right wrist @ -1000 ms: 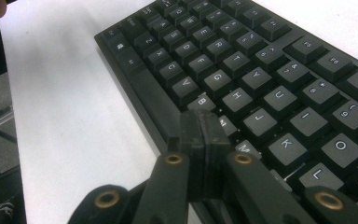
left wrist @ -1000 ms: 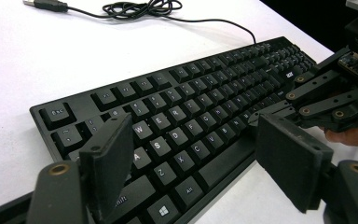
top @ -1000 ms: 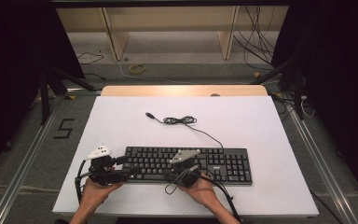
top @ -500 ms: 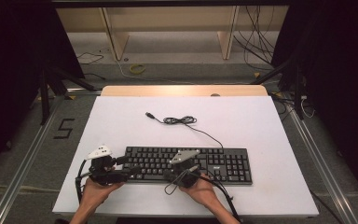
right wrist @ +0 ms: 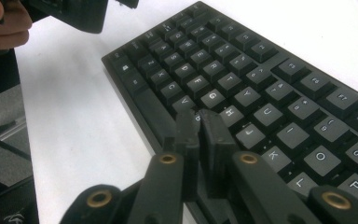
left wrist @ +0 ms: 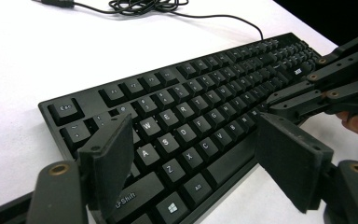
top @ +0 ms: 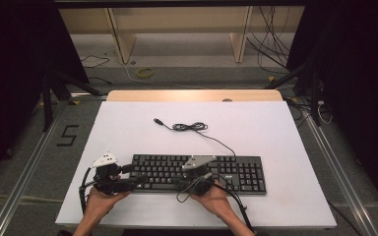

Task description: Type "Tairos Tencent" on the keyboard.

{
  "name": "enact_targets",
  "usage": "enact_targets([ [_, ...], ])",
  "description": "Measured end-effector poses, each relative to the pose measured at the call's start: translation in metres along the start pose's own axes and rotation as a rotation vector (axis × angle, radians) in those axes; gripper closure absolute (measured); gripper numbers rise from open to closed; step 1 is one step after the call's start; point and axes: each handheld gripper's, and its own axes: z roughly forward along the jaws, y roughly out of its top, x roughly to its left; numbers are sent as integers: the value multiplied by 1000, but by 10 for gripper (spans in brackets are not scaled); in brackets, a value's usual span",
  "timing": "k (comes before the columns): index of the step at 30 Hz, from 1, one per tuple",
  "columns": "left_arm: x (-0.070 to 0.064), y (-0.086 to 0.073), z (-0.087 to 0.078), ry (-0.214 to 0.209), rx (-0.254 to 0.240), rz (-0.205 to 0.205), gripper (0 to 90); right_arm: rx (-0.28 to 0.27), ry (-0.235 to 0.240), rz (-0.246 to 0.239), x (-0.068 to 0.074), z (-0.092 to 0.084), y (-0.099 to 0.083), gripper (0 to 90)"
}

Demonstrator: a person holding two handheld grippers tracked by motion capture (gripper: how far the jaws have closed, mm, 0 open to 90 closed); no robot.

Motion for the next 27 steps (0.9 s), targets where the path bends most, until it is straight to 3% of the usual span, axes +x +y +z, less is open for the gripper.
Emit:
enact_targets([
  [6, 2, 0, 0, 7, 8, -4, 277, -4, -1, 13, -2, -2, 1, 790],
  [16, 3, -1, 1, 25, 33, -11, 290, -19, 1, 47, -8, -5, 5, 581],
  [21, 6, -2, 2, 51, 64, -39, 361, -18, -13, 66, -11, -5, 7, 495],
  [27, 8, -2, 2, 69, 91, -45, 469, -23, -27, 78, -15, -5, 11, 429],
])
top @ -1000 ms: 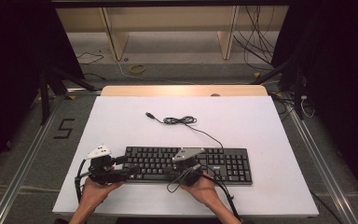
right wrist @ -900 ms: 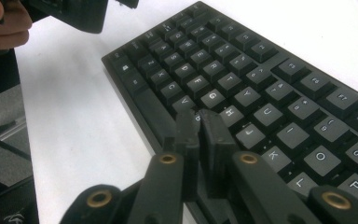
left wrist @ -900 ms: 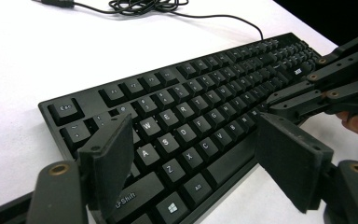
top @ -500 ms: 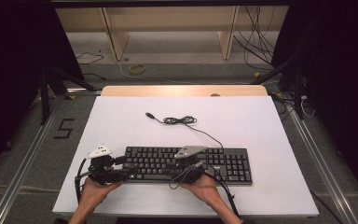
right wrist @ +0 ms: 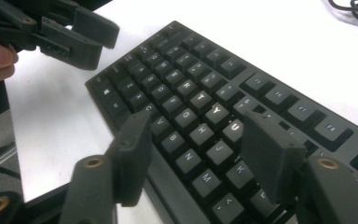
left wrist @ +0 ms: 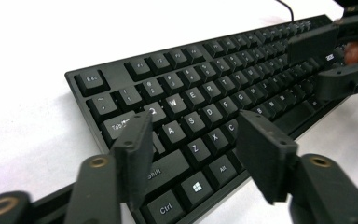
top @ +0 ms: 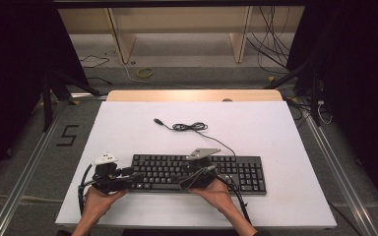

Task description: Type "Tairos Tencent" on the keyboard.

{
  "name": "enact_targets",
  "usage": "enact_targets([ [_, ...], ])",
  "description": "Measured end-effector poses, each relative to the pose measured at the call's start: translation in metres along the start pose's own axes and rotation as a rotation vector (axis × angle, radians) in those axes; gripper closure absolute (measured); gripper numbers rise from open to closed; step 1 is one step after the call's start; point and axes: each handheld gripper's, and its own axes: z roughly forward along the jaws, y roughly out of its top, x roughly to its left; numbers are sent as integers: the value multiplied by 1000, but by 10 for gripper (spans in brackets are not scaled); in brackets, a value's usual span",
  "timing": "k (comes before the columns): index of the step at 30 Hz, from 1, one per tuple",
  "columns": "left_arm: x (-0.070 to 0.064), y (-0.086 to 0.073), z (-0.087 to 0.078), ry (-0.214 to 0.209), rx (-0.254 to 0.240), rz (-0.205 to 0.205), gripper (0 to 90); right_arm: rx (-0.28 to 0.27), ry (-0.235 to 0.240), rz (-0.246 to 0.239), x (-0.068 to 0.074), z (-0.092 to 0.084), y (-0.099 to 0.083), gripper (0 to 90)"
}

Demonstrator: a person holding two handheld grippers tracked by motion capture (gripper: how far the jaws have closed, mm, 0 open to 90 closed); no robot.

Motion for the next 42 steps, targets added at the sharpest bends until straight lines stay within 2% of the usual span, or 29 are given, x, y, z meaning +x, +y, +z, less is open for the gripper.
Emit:
enact_targets([
  [2, 0, 0, 1, 12, 13, 3, 504, 4, 0, 2, -1, 1, 1, 418],
  [10, 1, -1, 2, 6, 26, 24, 631, 10, -4, 5, -4, 3, 5, 374],
  [16, 0, -2, 4, 24, 49, 45, 742, 5, -8, 6, -7, 7, 10, 385],
  [22, -1, -3, 6, 23, 65, 66, 805, 4, -14, 7, -8, 11, 13, 409],
  [29, -1, -3, 8, 26, 80, 75, 887, 11, -17, 7, -10, 18, 17, 490],
  [42, 2, -4, 11, 28, 109, 71, 891, 30, -6, -37, -5, 32, 22, 735],
])
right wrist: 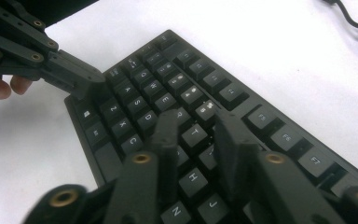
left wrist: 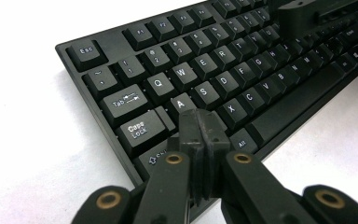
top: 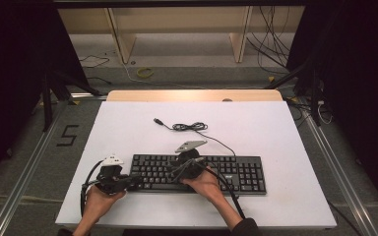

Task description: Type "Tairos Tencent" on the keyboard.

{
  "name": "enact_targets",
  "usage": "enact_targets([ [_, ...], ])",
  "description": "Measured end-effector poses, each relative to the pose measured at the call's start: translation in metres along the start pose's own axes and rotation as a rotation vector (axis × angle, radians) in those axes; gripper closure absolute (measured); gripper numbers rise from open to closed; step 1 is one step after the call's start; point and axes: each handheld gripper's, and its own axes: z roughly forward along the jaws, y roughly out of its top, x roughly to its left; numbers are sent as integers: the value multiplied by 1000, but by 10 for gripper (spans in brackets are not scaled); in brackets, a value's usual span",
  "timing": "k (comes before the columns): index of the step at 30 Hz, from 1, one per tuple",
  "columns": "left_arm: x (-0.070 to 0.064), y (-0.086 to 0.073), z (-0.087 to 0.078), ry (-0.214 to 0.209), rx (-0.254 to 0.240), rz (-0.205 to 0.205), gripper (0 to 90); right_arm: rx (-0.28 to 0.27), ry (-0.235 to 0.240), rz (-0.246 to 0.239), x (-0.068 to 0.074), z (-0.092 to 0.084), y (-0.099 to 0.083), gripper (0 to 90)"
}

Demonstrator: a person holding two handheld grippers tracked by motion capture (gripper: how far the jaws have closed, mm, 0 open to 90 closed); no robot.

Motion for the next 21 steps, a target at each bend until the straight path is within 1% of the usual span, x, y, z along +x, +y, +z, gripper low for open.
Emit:
enact_targets([
  [1, 0, 0, 0, 1, -1, 0, 891, 1, -3, 1, 1, 1, 0, 761],
  [2, 0, 0, 0, 0, 0, -3, 891, 5, -3, -9, 2, 3, 1, 797],
  [3, 0, 0, 0, 1, 2, -3, 891, 5, -3, -9, 2, 3, 1, 797],
  [5, 1, 0, 1, 1, 8, 0, 891, 14, -4, -15, 3, 7, 3, 842],
  [7, 1, 0, 1, 0, 9, 0, 891, 16, -6, -16, 4, 9, 3, 854],
  [8, 1, 0, 1, 1, 9, -2, 891, 26, -7, -22, 5, 12, 4, 876],
  [15, 1, -1, 2, 2, 17, -3, 891, 46, -18, -25, 7, 19, 5, 897],
  [21, 3, 0, 2, 0, 18, -6, 891, 49, -26, -19, 6, 20, 6, 900],
])
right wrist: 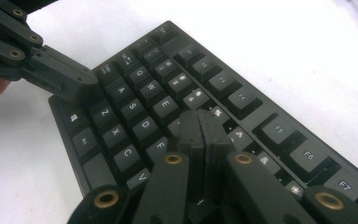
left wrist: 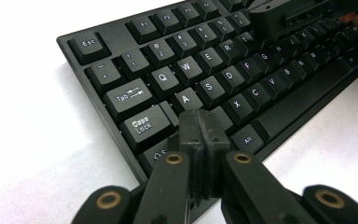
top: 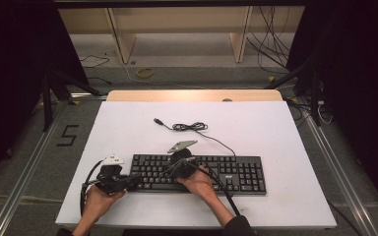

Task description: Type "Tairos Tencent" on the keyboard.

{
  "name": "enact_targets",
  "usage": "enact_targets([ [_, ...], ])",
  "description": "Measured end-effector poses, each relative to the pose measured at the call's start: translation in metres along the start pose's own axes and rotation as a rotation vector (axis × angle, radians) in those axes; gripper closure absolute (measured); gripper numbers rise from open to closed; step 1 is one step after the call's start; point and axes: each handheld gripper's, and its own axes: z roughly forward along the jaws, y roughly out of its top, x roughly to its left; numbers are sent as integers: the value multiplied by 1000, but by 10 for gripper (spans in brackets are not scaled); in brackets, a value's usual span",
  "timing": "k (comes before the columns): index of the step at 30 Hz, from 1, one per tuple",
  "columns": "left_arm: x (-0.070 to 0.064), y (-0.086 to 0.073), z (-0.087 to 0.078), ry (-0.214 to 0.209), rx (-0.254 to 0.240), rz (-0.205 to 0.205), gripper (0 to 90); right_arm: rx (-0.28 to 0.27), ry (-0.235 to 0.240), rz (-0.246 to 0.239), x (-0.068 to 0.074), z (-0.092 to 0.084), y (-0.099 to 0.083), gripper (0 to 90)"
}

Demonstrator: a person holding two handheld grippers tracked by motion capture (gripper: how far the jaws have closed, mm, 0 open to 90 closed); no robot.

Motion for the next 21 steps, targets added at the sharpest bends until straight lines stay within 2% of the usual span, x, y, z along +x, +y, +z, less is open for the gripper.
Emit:
enact_targets([
  [8, 2, 0, 1, 1, -2, -4, 892, 2, -4, 3, -1, 1, 0, 900],
  [11, 3, 0, 2, 4, 11, -1, 892, 4, -5, 5, -2, 2, -1, 900],
  [13, 4, 0, 2, -4, 9, -12, 892, 8, -7, 7, -1, 4, -1, 900],
  [17, 3, 0, 2, -7, 17, -1, 893, 18, -15, 6, -1, 9, -3, 900],
  [21, 3, 0, 2, -11, 18, -9, 894, 19, -19, 1, 0, 9, -3, 900],
])
